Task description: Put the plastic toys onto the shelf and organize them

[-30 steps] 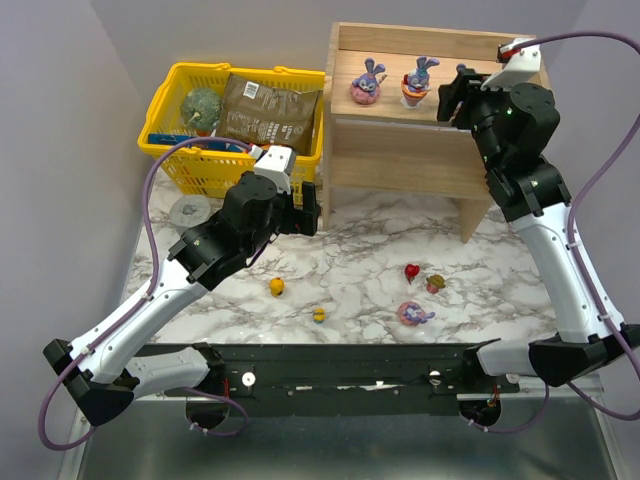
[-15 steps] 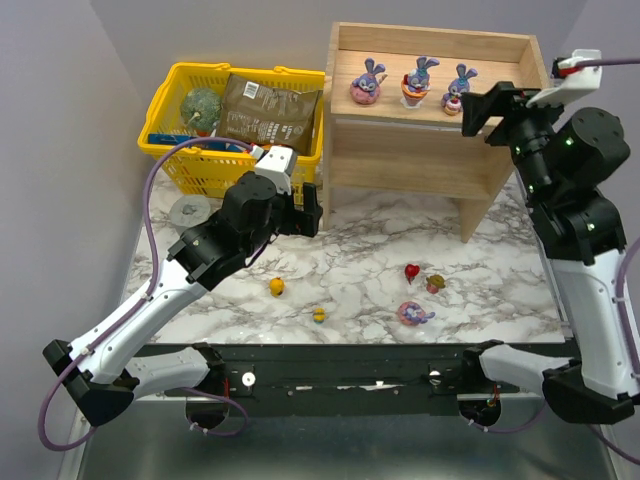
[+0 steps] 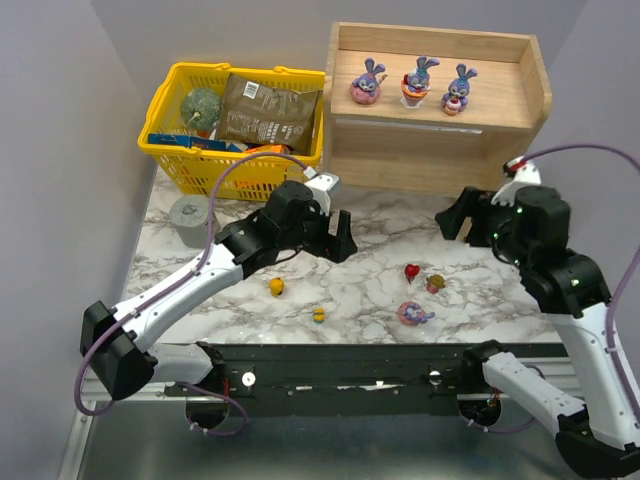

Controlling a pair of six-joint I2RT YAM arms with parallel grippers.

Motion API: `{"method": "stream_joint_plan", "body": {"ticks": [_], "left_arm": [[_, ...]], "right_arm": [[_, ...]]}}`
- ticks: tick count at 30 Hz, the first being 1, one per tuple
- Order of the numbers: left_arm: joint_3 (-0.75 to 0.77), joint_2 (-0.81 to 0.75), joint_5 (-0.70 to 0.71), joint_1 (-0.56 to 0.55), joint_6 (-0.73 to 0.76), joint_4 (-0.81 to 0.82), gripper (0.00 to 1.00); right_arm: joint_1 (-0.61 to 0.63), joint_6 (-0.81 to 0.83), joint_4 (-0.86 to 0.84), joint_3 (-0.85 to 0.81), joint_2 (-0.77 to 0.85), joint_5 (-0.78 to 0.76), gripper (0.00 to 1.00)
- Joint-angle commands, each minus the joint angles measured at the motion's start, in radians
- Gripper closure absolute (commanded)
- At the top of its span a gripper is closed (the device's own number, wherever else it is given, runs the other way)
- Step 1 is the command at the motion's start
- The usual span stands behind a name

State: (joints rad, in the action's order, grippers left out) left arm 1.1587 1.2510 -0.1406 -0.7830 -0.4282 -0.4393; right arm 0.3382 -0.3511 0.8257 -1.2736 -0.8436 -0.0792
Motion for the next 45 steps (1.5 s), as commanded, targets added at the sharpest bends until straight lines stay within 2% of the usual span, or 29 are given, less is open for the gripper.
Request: {"method": "stream_joint_plan", "body": {"ticks": [1,4,8,13,15,19,23,27,35,40,41,42,44,45], "left_arm": [[-0.021,0.083,-0.192,-0.129,-0.026,0.112,0.09],[0.009,0.164,-0.182,-0.260,-0.017,0.128,0.09],[0.007,0.243,-0.114,-0.366,-0.009,0.194,0.09],[0.009,0.336,-0.028,-0.453,0.040,0.327,0.12],[0.042,0.376,-0.011,-0.484,0.074,0.347,0.16],[0.131,0.502,0.051,-0.512,0.117,0.312,0.25],[0.162,0.559,0.047,-0.515,0.141,0.323,0.31],[0.186,0.599,0.055,-0.515,0.144,0.314,0.43],[0.177,0.642,0.058,-0.513,0.164,0.352,0.47],[0.211,0.686,0.056,-0.513,0.180,0.324,0.54],[0.210,0.688,0.055,-0.513,0.178,0.329,0.57],[0.207,0.689,0.052,-0.513,0.178,0.333,0.65],[0.210,0.697,0.055,-0.513,0.174,0.333,0.76],[0.216,0.699,0.062,-0.513,0.169,0.332,0.89]], "right_arm": [[-0.005,-0.158,0.084,0.160,0.064,0.064,0.11],[-0.005,-0.227,0.119,0.187,0.089,-0.032,0.11],[-0.005,-0.265,0.202,0.139,0.107,-0.178,0.10],[-0.005,-0.276,0.253,0.086,0.118,-0.266,0.10],[-0.005,-0.276,0.268,0.079,0.127,-0.274,0.09],[-0.005,-0.276,0.294,0.059,0.139,-0.283,0.09],[-0.005,-0.264,0.319,0.031,0.152,-0.298,0.09],[-0.005,-0.261,0.329,0.022,0.167,-0.312,0.09],[-0.005,-0.243,0.345,0.008,0.182,-0.333,0.08],[-0.005,-0.229,0.365,-0.013,0.178,-0.344,0.08],[-0.005,-0.227,0.366,-0.016,0.181,-0.346,0.08],[-0.005,-0.227,0.369,-0.017,0.182,-0.349,0.08],[-0.005,-0.227,0.374,-0.017,0.184,-0.355,0.08],[-0.005,-0.229,0.372,-0.015,0.183,-0.353,0.08]]}}
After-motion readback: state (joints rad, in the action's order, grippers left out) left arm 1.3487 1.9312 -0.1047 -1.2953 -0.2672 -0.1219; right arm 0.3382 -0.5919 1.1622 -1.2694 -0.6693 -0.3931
